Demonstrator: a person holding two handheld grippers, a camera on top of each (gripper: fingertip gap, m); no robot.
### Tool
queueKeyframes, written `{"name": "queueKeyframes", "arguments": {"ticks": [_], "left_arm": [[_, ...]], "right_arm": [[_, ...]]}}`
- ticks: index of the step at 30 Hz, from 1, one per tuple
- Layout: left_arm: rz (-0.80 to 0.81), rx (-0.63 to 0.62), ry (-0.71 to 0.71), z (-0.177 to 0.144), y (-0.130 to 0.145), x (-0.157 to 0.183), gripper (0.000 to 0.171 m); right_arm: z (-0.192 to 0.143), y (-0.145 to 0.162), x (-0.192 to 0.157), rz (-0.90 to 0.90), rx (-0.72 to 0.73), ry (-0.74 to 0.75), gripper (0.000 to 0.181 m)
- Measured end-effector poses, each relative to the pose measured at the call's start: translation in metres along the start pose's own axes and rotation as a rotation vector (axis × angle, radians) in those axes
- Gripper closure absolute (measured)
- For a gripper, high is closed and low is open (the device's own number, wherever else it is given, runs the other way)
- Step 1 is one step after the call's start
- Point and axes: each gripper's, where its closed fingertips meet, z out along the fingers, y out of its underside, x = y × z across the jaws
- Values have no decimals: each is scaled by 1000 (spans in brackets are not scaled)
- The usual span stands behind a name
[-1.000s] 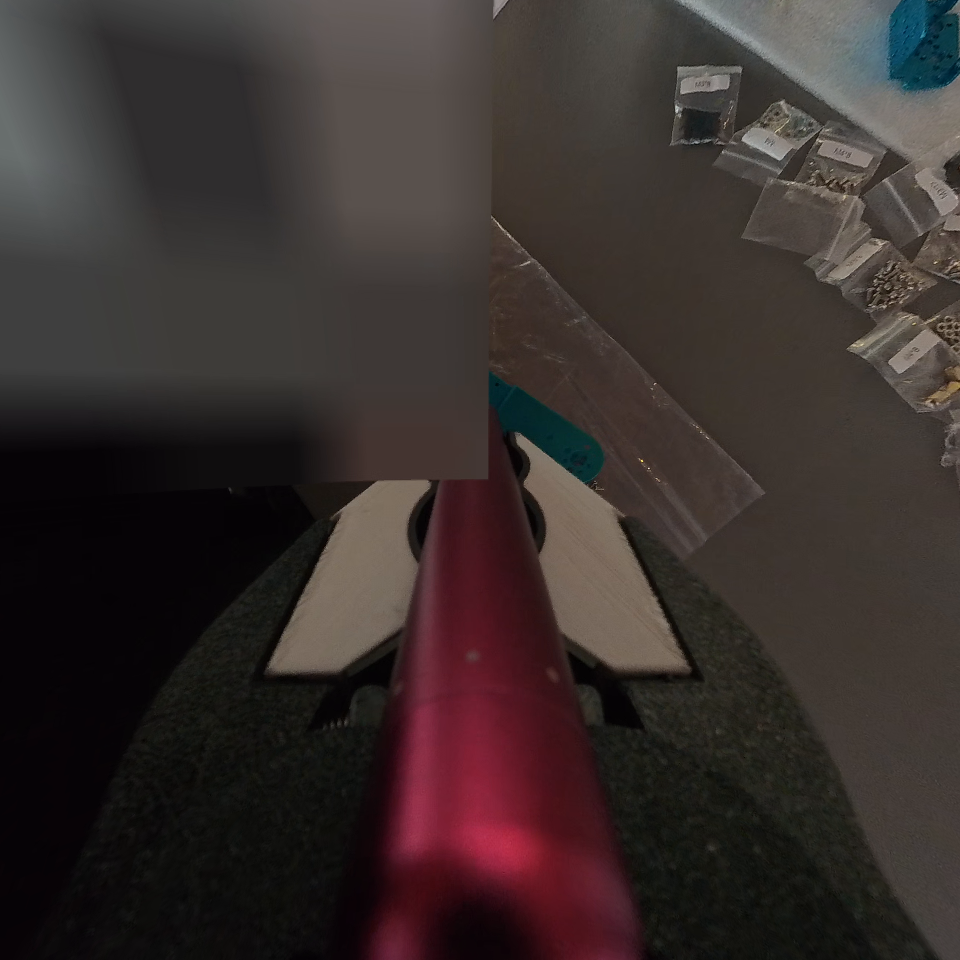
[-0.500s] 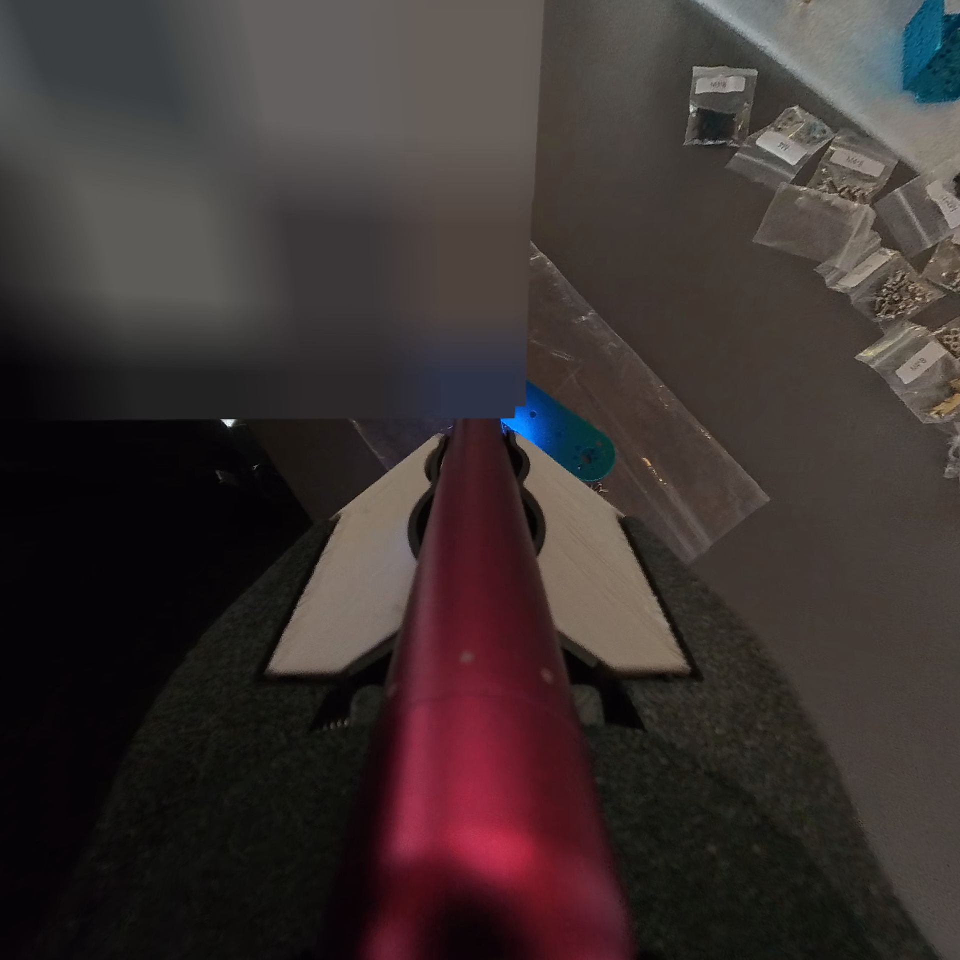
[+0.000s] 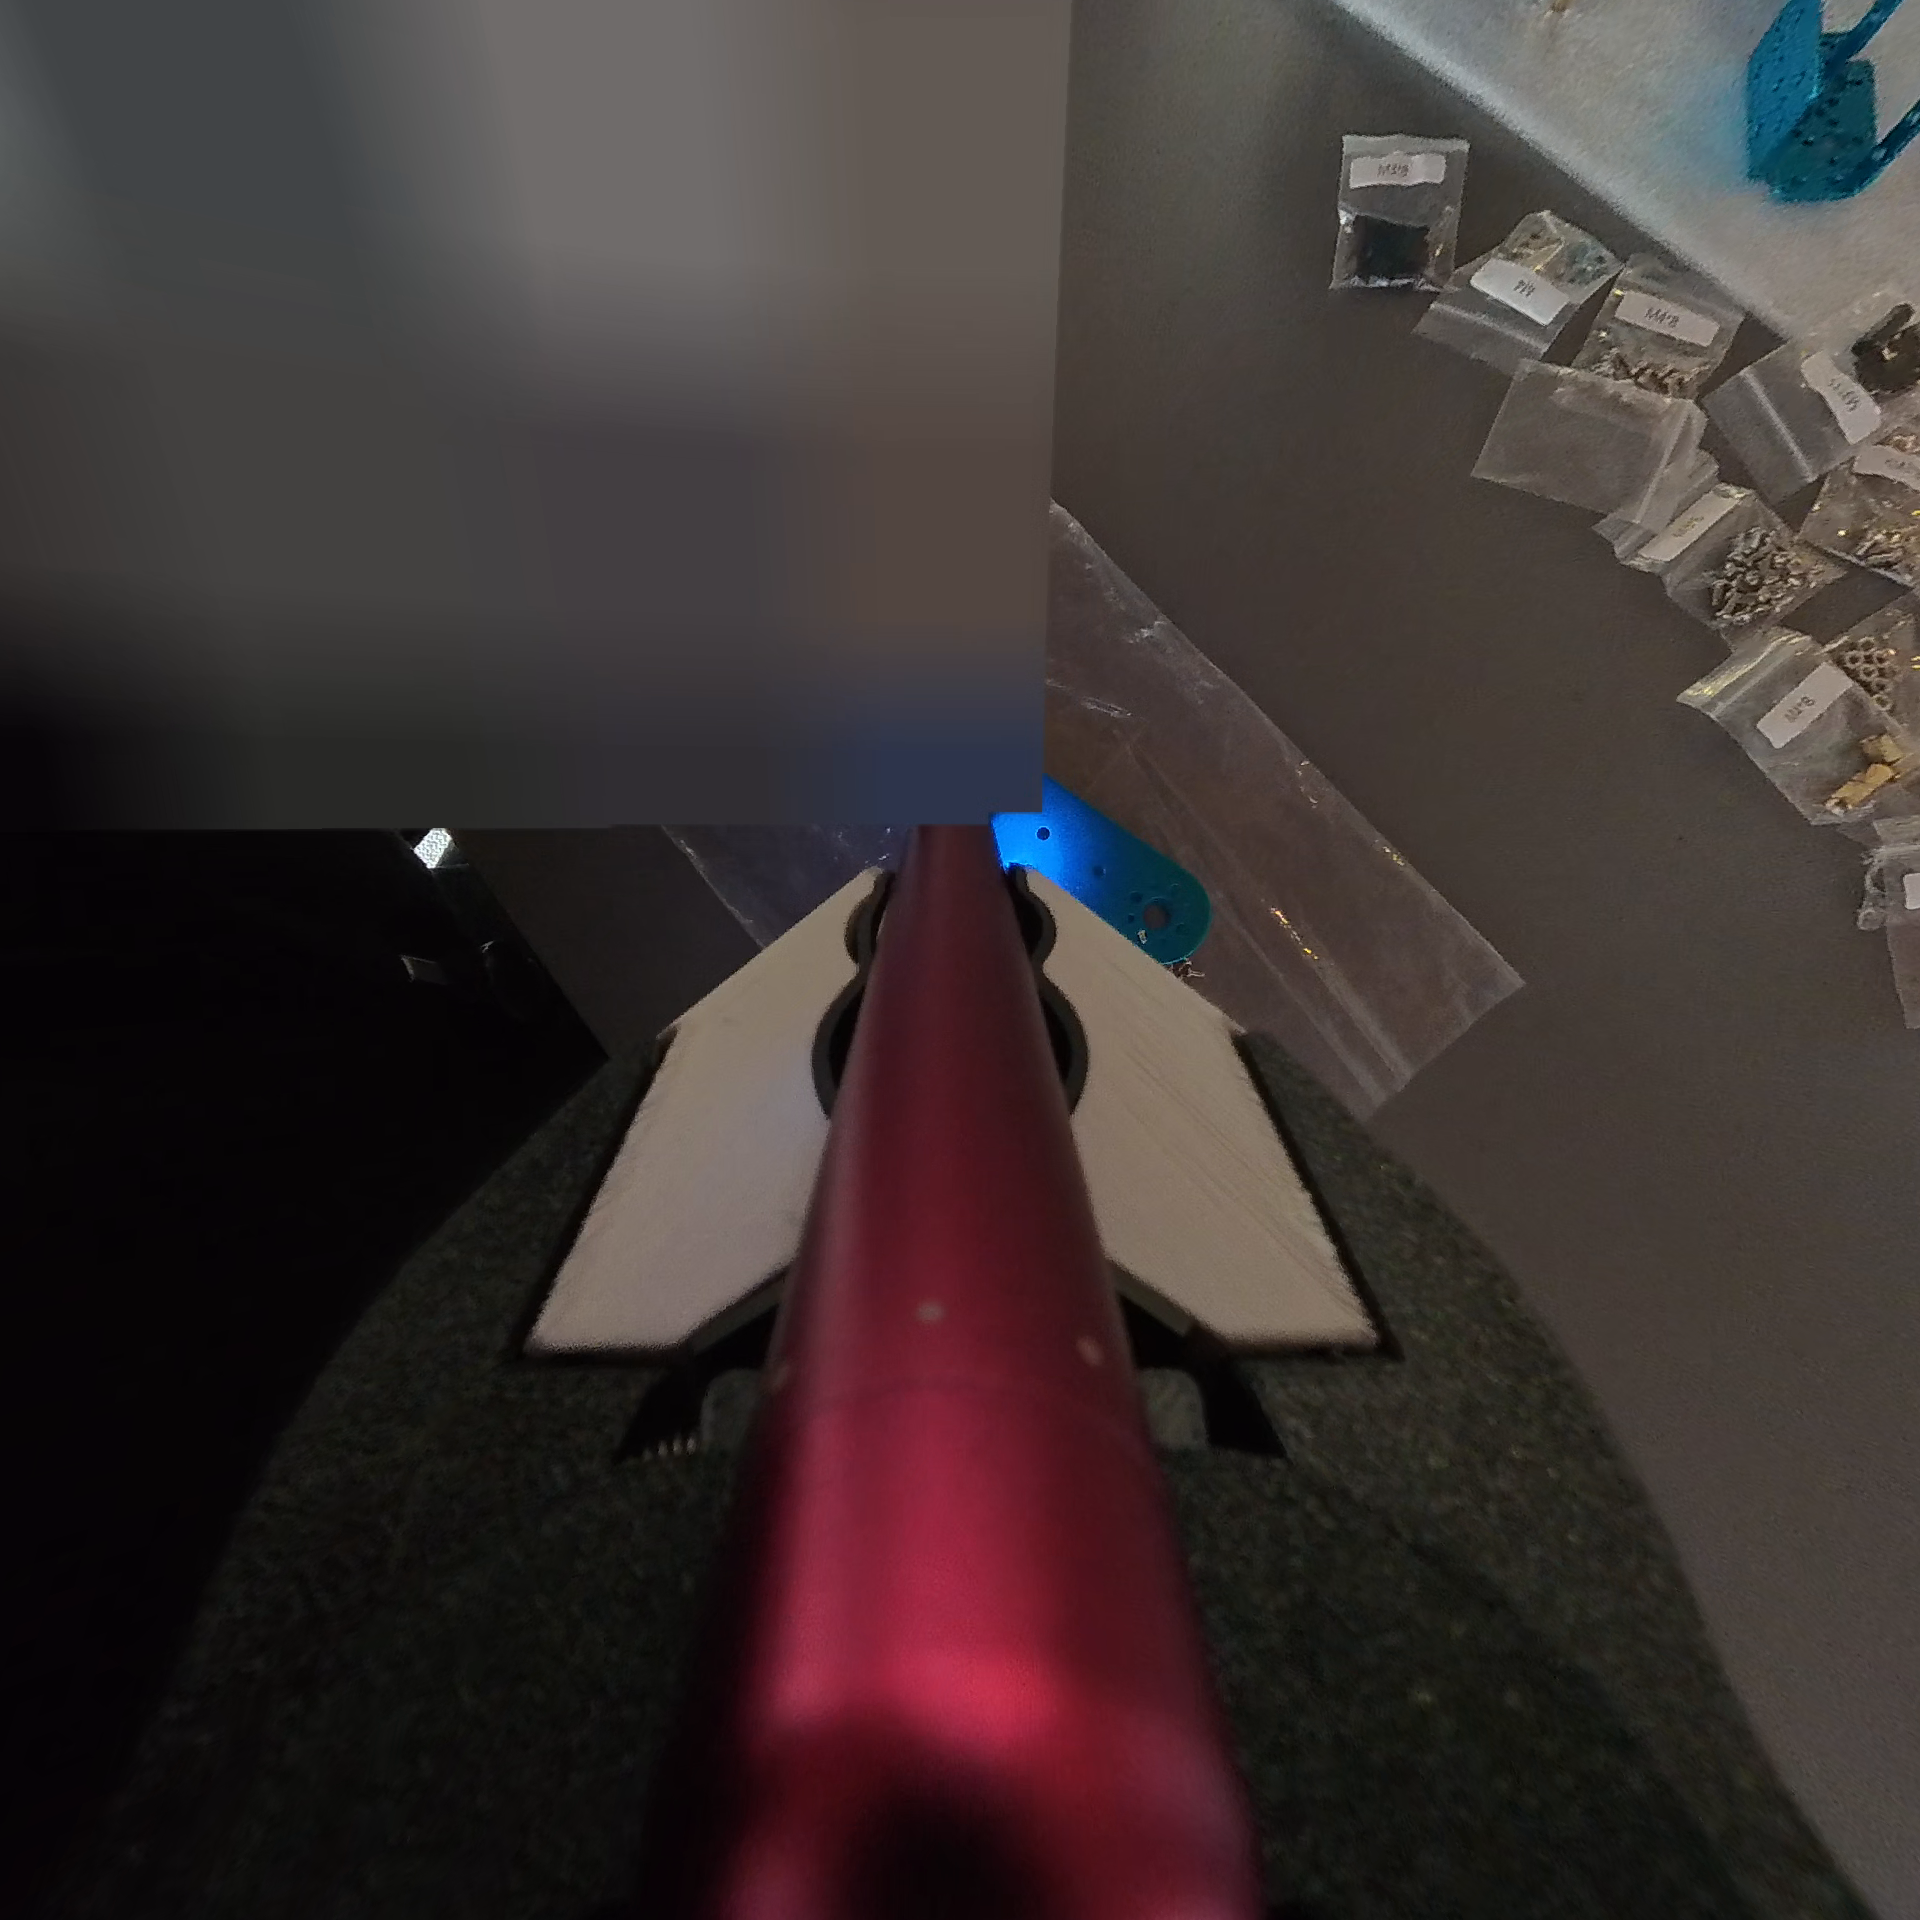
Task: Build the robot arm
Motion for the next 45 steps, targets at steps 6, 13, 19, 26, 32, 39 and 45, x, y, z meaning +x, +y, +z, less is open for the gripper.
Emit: {"name": "queueKeyframes", "arguments": {"ticks": [6,13,19,26,32,39,45], "left_arm": [[10,-1,-5,0,0,0,152],[27,-4,-11,-1,-1,1,152],[34,-5,-12,-1,-1,2,151],[17,-10,-4,-1,1,2,151],[-143,-11,96,0,3,6,152],[-166,-8,106,1,1,9,152],[-138,-6,46,2,0,6,152]], "right_arm": [[2,1,-2,-1,-7,-4,158],[1,2,-1,-7,-16,6,159],[2,3,-1,-19,-26,12,159],[0,0,-1,-29,-17,21,159],[-3,-4,-1,-23,37,9,159],[-10,-7,-2,-60,65,17,159],[-10,-7,3,-63,93,4,159]]}}
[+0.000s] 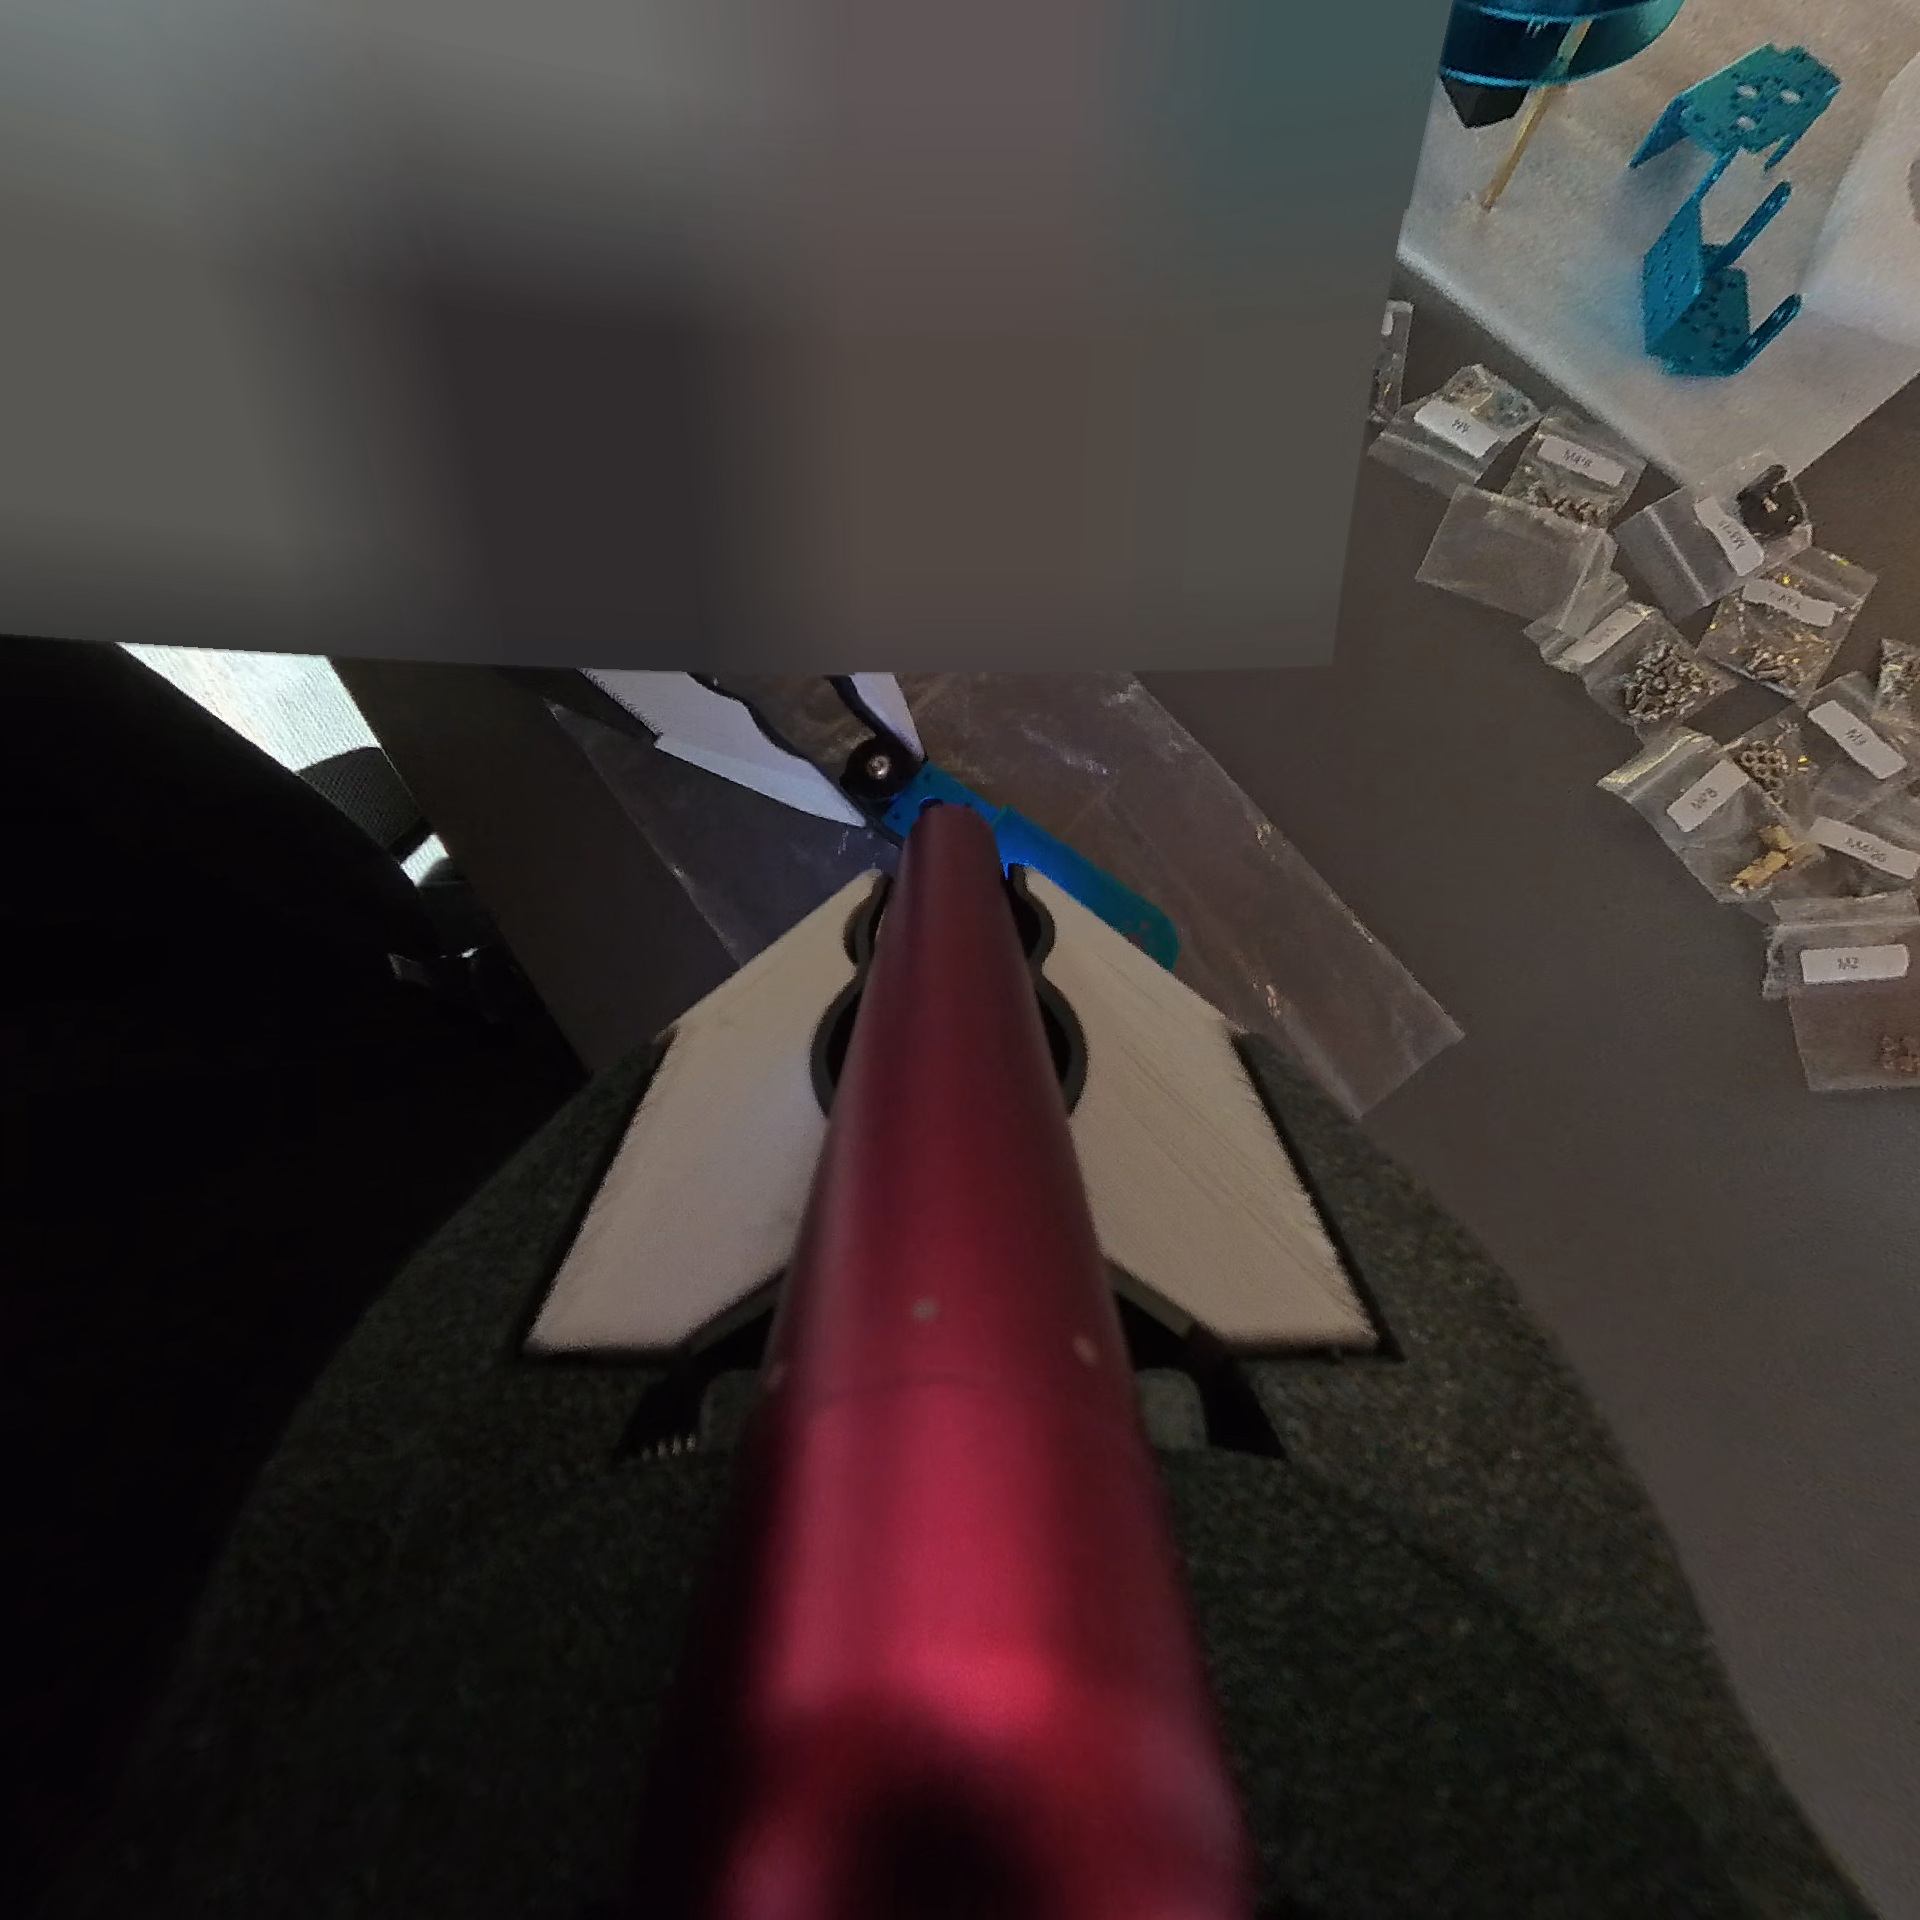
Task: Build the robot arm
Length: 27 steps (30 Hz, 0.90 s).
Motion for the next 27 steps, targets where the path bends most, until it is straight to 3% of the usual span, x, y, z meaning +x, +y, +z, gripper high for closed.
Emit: {"name": "queueKeyframes", "arguments": {"ticks": [6,14,19,27], "left_arm": [[-29,7,-6,2,-1,6,152],[-74,-6,-12,3,-1,6,152],[-76,-25,-27,7,-3,4,145],[-47,-65,-54,14,-2,5,150]], "right_arm": [[4,-18,14,44,248,-86,158],[19,0,42,177,476,-217,158],[30,15,52,209,458,-196,158],[47,21,47,142,406,-116,159]]}}
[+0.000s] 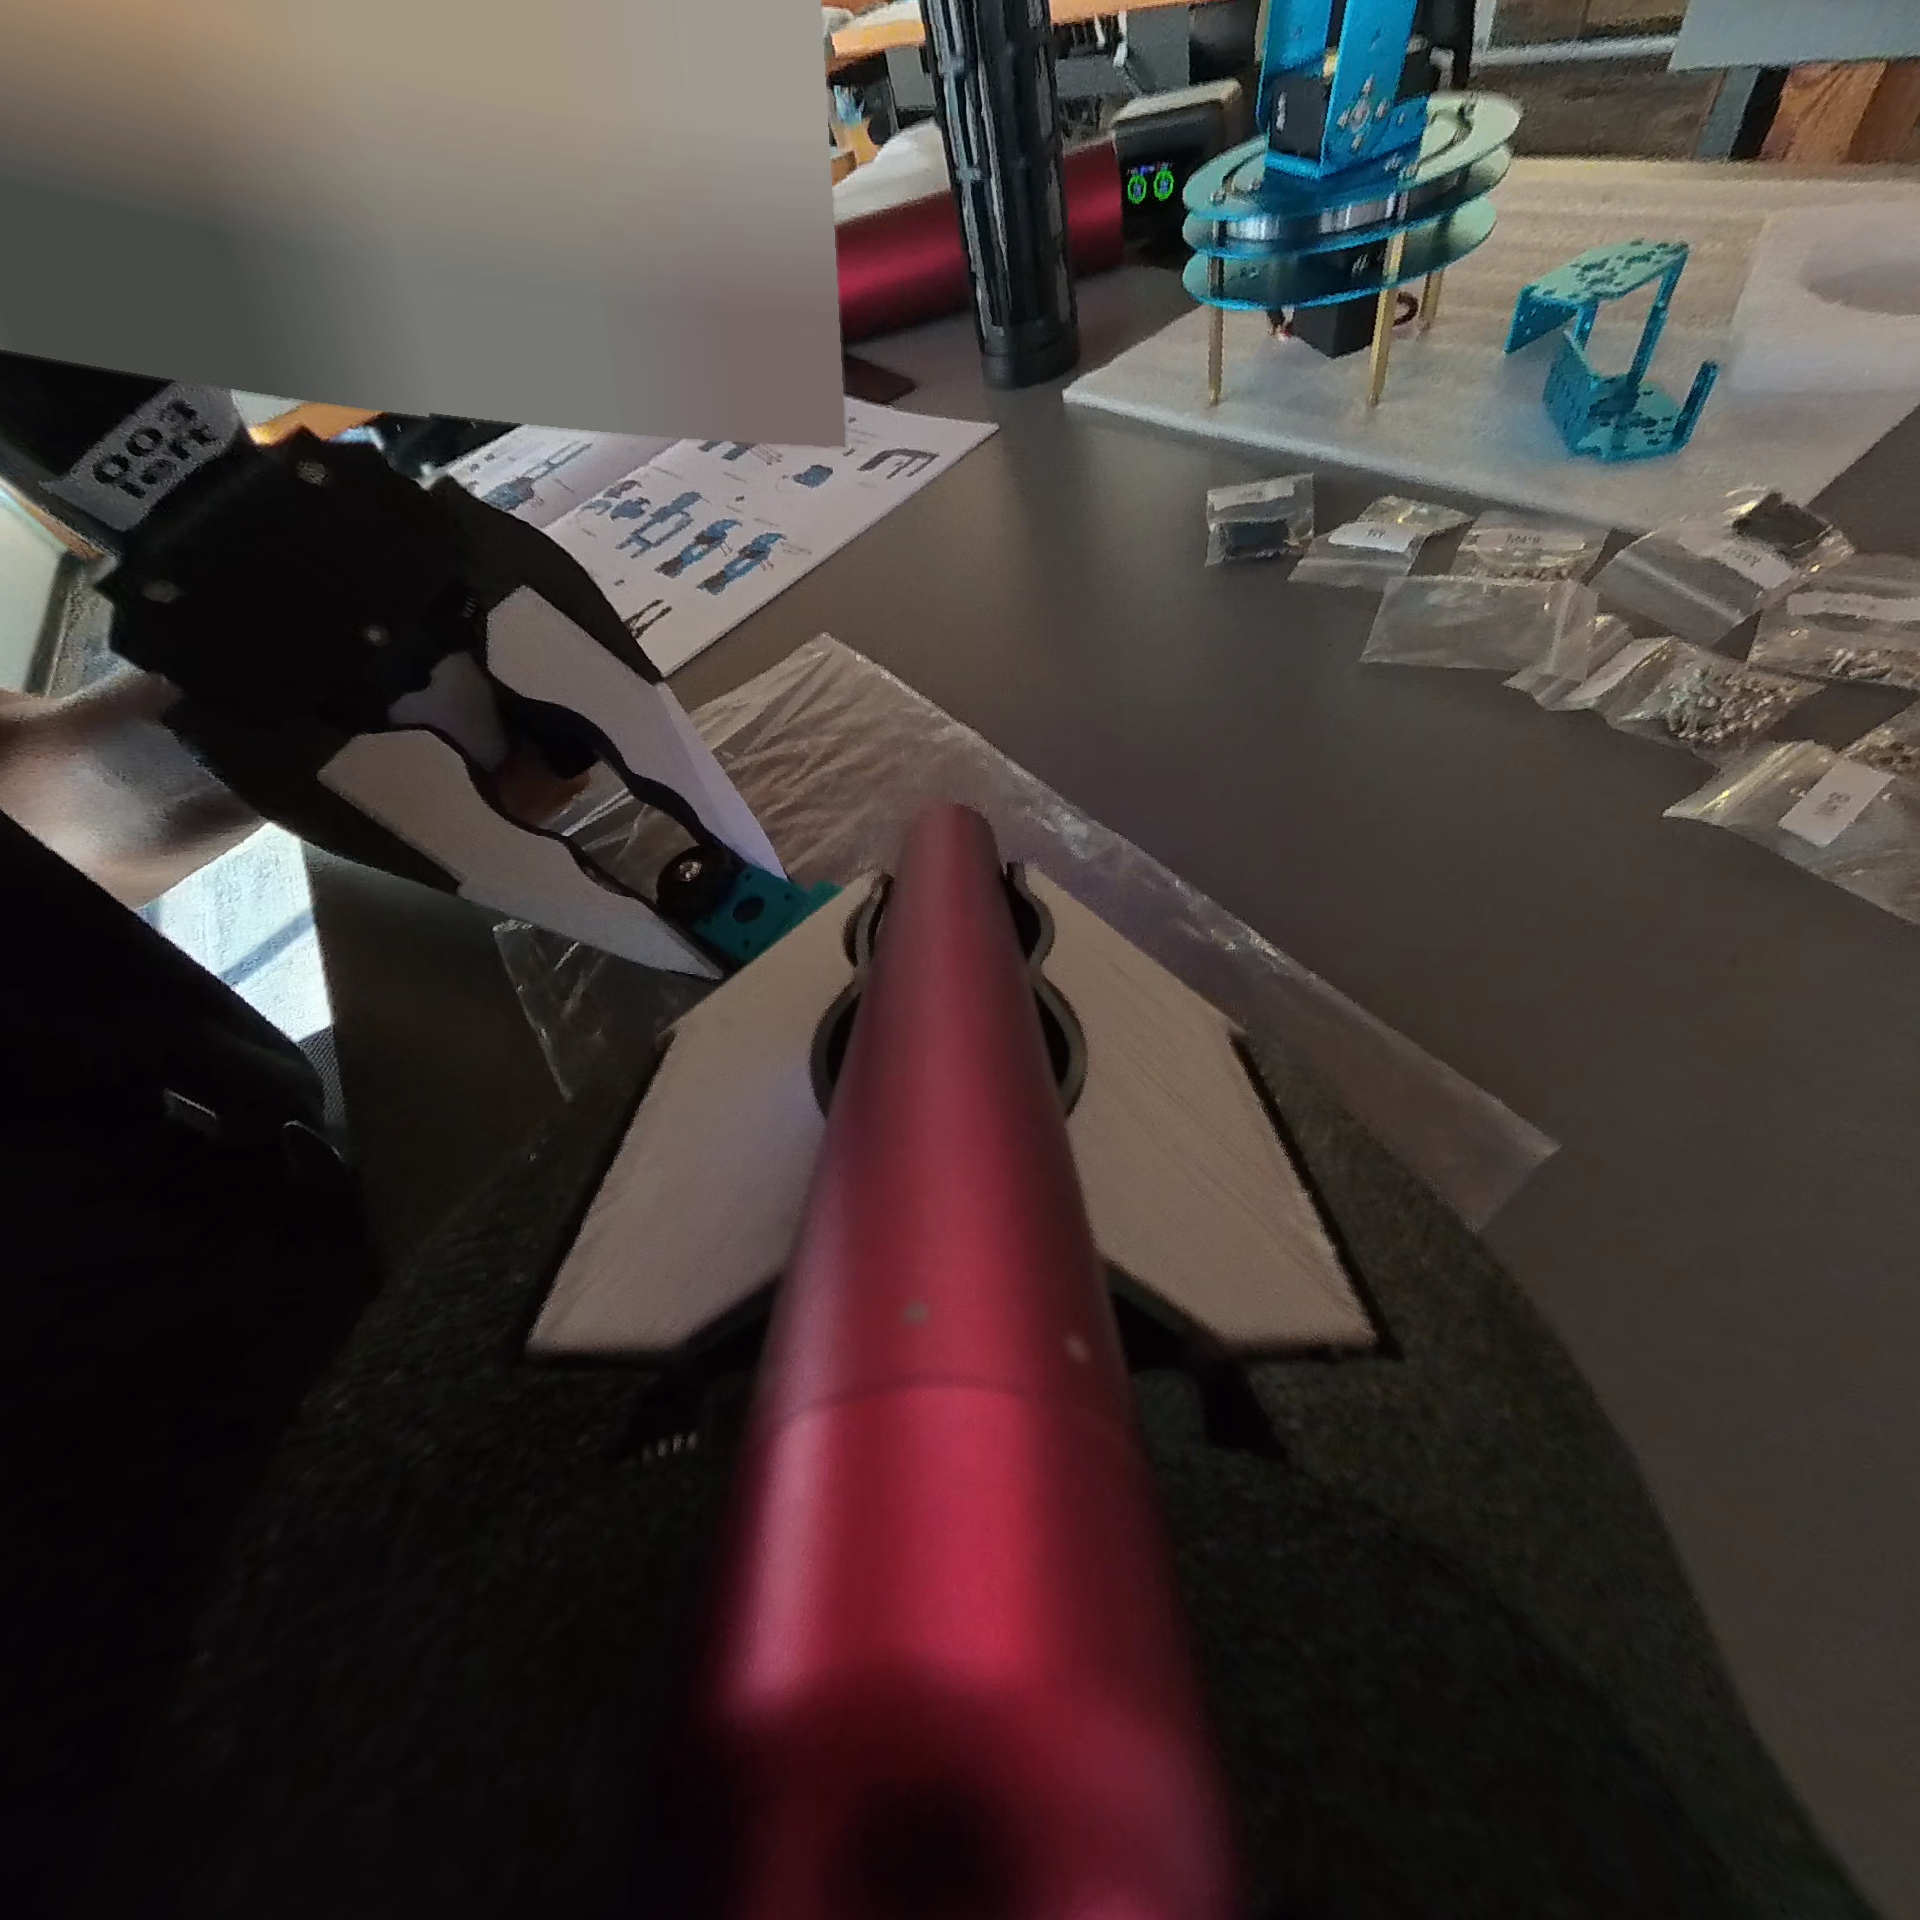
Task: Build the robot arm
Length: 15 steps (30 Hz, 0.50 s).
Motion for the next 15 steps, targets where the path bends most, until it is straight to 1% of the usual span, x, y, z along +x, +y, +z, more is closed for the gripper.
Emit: {"name": "queueKeyframes", "arguments": {"ticks": [5,15], "left_arm": [[-26,0,-18,-1,1,-1,150],[-36,-4,-11,-2,1,0,151]], "right_arm": [[3,13,1,-11,-52,17,159],[2,9,1,-10,-40,24,158]]}}
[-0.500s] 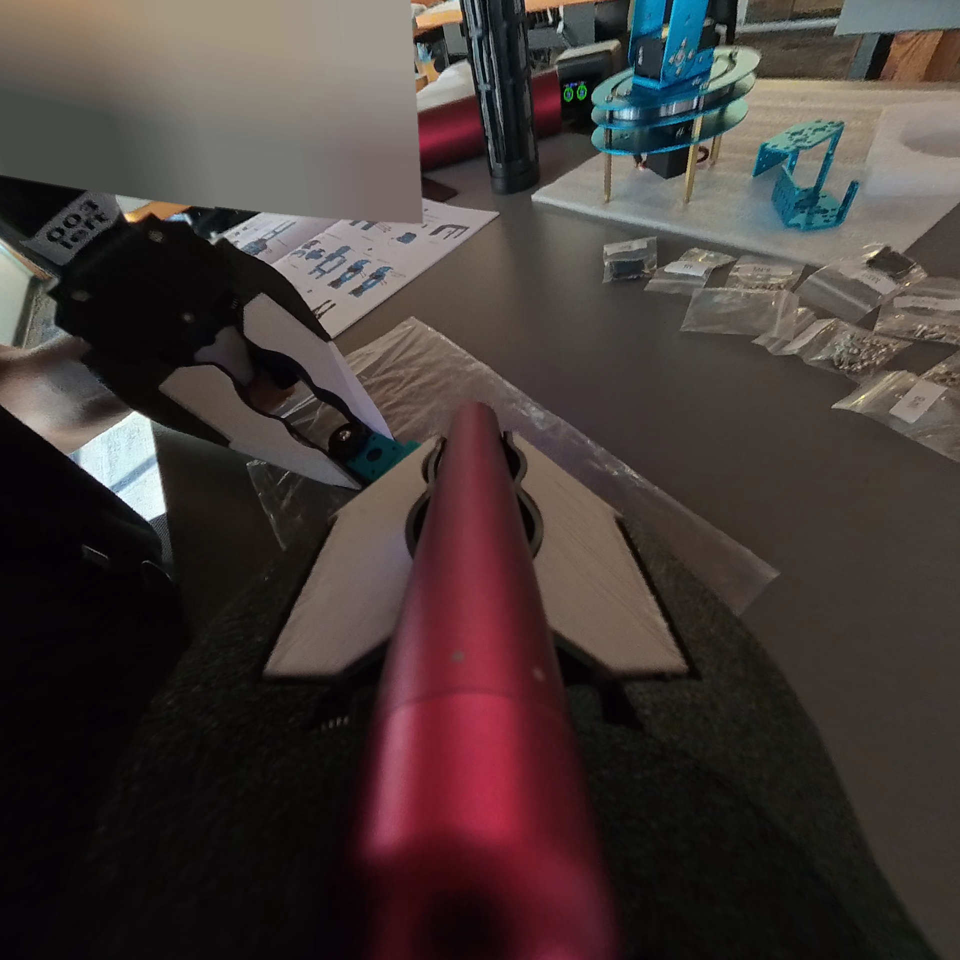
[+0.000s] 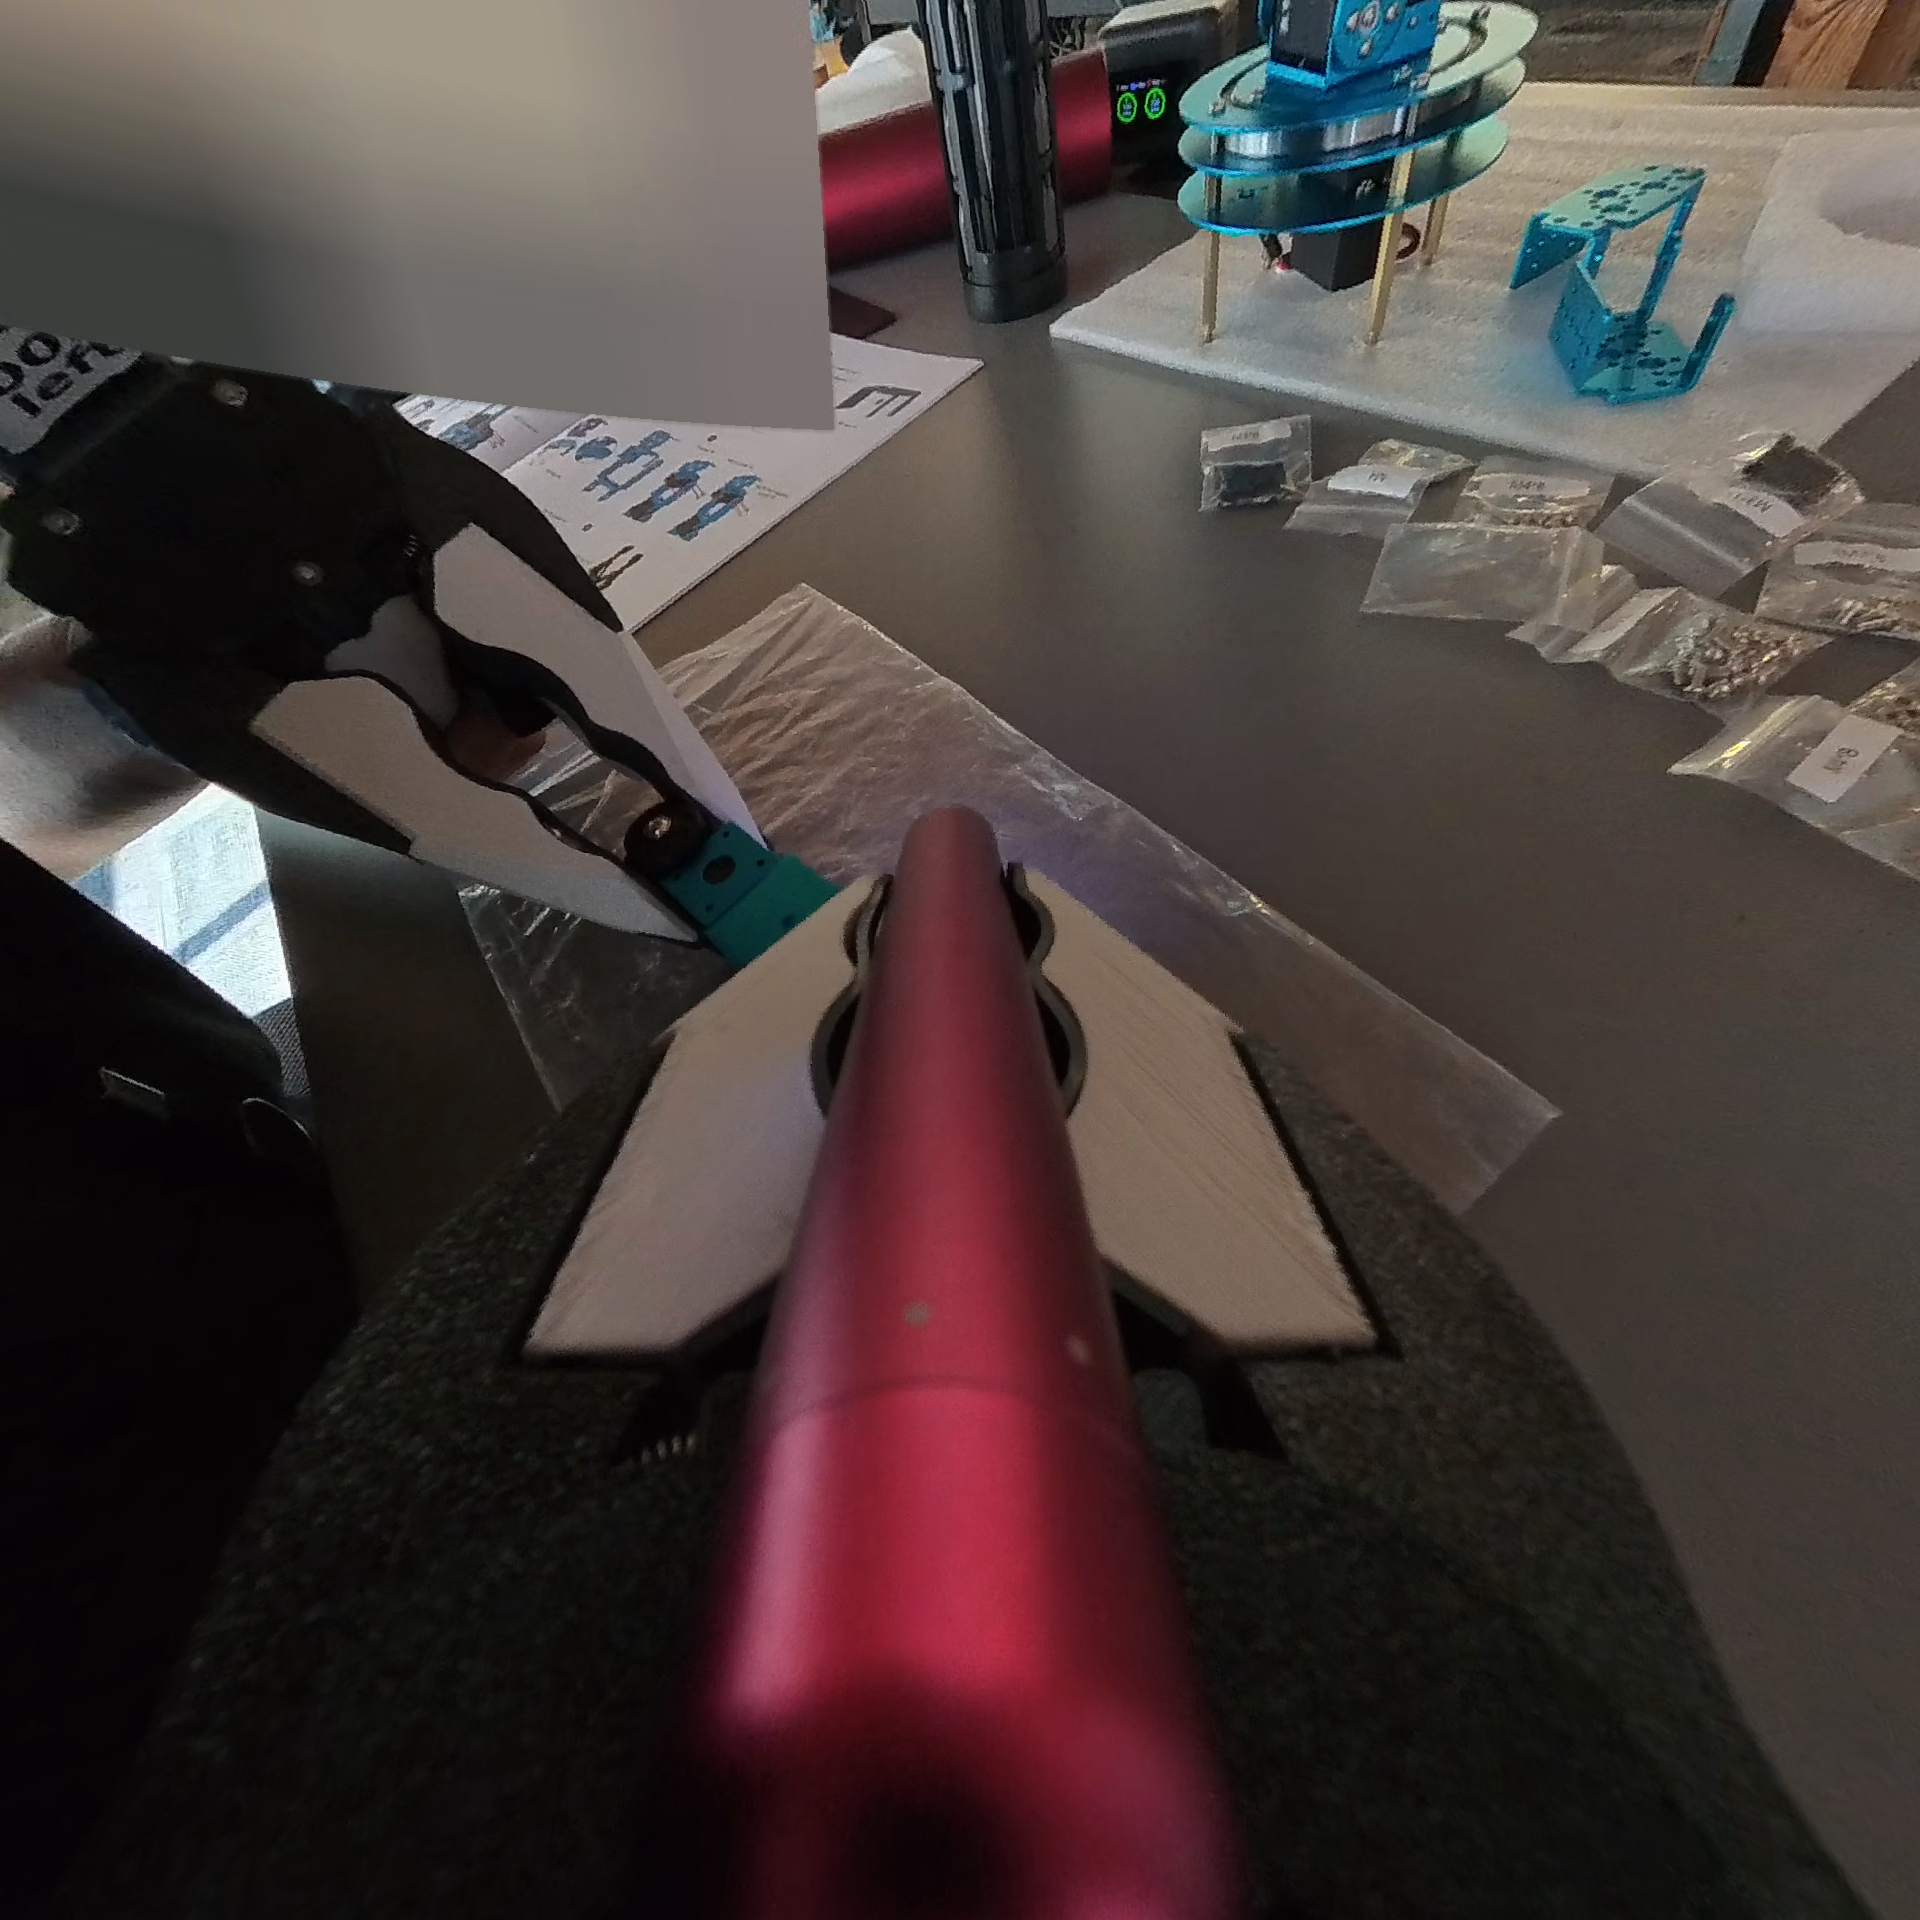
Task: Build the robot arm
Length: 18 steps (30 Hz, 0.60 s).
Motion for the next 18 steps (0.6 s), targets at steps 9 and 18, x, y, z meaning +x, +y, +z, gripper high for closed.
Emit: {"name": "queueKeyframes", "arguments": {"ticks": [9,18], "left_arm": [[-66,-10,34,1,-1,-2,151],[-86,-8,2,3,-2,1,151]], "right_arm": [[-29,-8,-17,-177,72,61,159],[-30,-10,-7,-629,102,444,160]]}}
